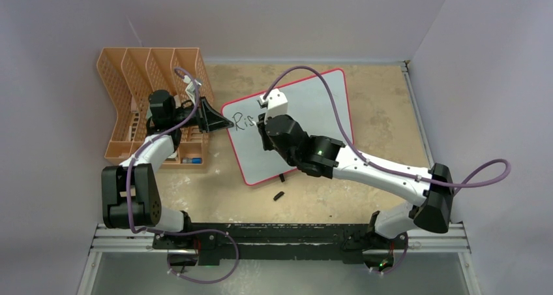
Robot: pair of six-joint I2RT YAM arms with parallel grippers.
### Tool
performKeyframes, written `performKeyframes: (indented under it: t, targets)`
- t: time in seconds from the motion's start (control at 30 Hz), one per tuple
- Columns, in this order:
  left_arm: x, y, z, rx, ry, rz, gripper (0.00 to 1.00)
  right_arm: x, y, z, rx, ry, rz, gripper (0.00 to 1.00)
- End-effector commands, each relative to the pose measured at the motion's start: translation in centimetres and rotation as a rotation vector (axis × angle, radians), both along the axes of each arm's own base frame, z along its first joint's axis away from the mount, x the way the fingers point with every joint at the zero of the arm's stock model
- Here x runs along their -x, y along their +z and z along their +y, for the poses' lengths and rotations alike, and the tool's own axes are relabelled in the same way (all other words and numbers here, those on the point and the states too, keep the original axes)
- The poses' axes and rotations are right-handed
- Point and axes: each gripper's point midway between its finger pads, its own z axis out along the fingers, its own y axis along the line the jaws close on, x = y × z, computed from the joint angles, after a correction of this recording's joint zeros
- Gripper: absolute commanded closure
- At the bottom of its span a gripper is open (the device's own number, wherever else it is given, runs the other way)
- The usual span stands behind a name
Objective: Write a sentence on the whiteboard
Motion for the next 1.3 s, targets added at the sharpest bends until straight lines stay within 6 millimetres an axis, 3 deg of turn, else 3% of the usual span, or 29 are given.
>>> performKeyframes:
  t: [0.0, 1.27]
  targets:
    - [0.2, 0.6, -0.7, -0.009, -0.026, -0.046, 1.00, -0.5, 1.9, -1.1, -0.054, -0.031, -0.029, 1.00]
    - [0.3, 0.7, -0.7, -0.008, -0.030, -0.046, 1.00, -1.9, 0.1, -0.7, -0.041, -0.051, -0.013, 1.00]
